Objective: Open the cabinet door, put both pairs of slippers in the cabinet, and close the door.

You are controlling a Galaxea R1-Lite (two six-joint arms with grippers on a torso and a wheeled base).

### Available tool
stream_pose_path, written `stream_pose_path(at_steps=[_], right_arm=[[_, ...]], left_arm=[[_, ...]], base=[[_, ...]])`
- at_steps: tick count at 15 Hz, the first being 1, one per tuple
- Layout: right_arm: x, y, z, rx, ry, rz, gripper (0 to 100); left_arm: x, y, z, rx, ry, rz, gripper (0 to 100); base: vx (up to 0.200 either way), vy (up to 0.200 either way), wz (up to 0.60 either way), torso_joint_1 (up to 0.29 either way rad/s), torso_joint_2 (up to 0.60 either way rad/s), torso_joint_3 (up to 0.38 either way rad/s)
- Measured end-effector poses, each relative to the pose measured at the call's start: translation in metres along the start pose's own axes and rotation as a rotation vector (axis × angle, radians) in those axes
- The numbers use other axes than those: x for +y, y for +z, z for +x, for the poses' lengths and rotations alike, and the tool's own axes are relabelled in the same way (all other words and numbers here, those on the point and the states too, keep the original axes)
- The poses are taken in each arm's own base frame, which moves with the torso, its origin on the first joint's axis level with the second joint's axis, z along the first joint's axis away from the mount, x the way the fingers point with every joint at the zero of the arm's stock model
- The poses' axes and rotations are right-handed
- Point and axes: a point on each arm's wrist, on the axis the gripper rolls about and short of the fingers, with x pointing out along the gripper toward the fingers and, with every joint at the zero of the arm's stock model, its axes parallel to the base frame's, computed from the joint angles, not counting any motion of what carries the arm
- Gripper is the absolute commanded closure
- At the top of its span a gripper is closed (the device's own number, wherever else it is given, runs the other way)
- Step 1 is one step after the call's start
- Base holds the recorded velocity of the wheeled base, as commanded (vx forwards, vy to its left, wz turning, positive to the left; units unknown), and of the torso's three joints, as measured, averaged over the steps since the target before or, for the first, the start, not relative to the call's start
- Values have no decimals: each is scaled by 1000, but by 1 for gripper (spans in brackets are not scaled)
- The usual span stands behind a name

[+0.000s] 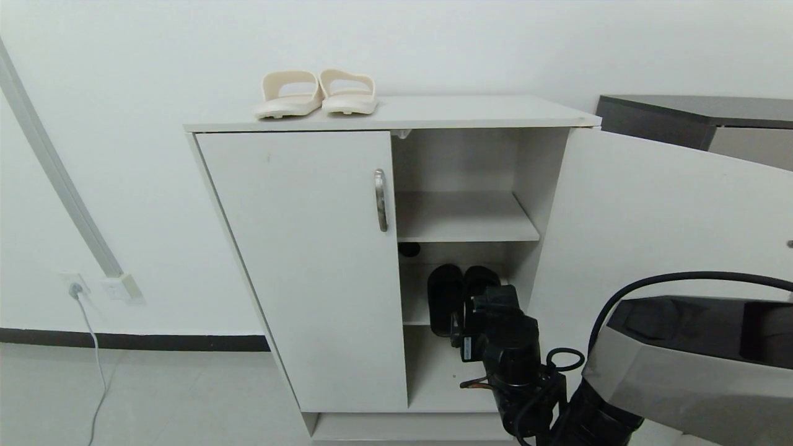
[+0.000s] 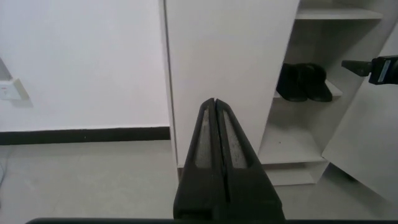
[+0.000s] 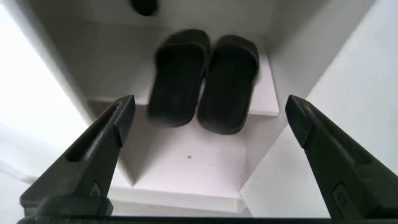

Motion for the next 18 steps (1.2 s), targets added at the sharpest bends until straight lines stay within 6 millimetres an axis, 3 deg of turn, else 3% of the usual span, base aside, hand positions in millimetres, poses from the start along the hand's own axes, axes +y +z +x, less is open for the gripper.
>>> stream_pose_path(at_steps=[14, 18], right_arm=[[0, -2, -1, -7, 10, 7, 0], [-3, -2, -1, -18, 57, 23, 0]], left_arm=[[0, 0, 0, 0, 2, -2, 100], [0, 0, 0, -1, 6, -3, 100]], base=[[0, 200, 0, 3, 1, 2], [0, 0, 0, 0, 0, 0]])
